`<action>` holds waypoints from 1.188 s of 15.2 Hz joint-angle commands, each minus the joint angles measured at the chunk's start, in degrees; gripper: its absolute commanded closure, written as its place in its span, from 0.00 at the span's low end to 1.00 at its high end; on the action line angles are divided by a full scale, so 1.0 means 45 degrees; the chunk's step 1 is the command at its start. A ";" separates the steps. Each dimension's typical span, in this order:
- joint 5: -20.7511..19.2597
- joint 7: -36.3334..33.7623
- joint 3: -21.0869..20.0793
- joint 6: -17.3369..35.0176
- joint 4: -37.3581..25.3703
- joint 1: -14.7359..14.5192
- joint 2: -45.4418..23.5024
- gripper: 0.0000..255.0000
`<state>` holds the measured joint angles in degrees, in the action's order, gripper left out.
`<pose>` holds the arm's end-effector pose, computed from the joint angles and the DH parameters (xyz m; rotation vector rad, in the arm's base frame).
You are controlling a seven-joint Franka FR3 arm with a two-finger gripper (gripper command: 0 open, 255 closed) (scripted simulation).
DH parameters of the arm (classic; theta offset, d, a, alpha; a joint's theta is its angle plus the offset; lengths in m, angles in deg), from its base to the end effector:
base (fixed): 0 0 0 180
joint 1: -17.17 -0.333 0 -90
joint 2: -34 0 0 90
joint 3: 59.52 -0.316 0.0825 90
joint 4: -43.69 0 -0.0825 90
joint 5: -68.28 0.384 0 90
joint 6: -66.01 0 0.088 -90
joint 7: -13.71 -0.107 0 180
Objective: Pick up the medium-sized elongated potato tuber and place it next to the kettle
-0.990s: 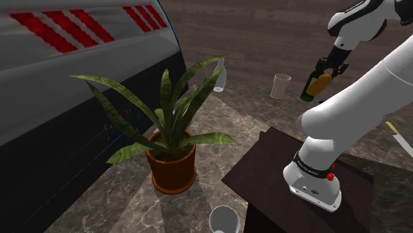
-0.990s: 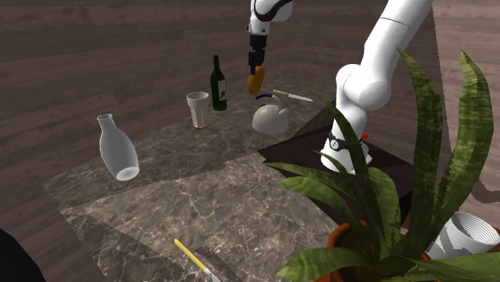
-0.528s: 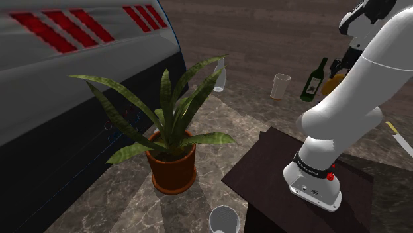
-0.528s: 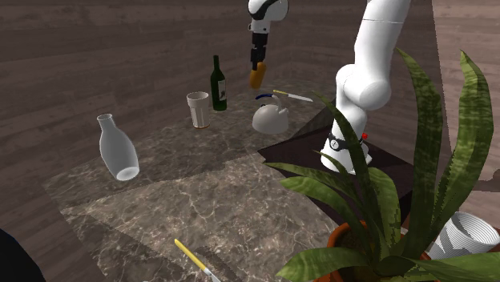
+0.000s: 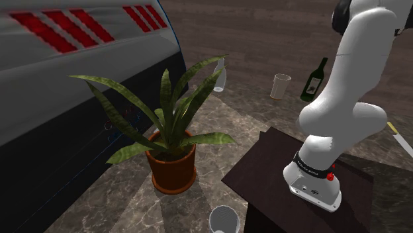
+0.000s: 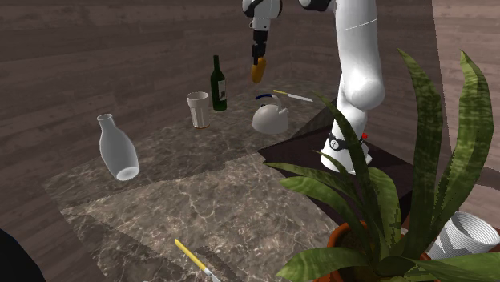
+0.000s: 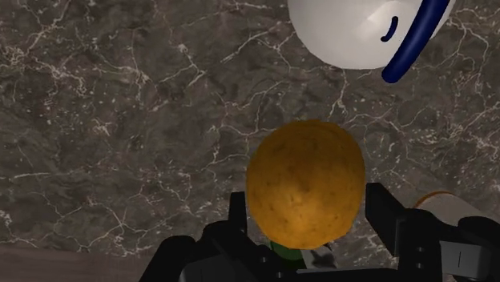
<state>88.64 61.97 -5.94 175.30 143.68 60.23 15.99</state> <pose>-0.0002 -0.6182 0.4521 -2.7623 1.4109 -0.1156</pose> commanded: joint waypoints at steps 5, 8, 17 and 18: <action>0.2034 0.1607 -0.0949 -0.1829 -0.4166 0.3387 -0.3247 1.00; 0.2124 0.1715 -0.1028 -0.1386 -0.3767 0.3340 -0.3335 1.00; 0.2533 0.2083 -0.1286 -0.0159 -0.2793 0.3291 -0.3759 1.00; 0.2587 0.2125 -0.1321 -0.0030 -0.2704 0.3296 -0.3817 1.00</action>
<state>100.09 71.32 -11.78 174.49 130.92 75.13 -1.05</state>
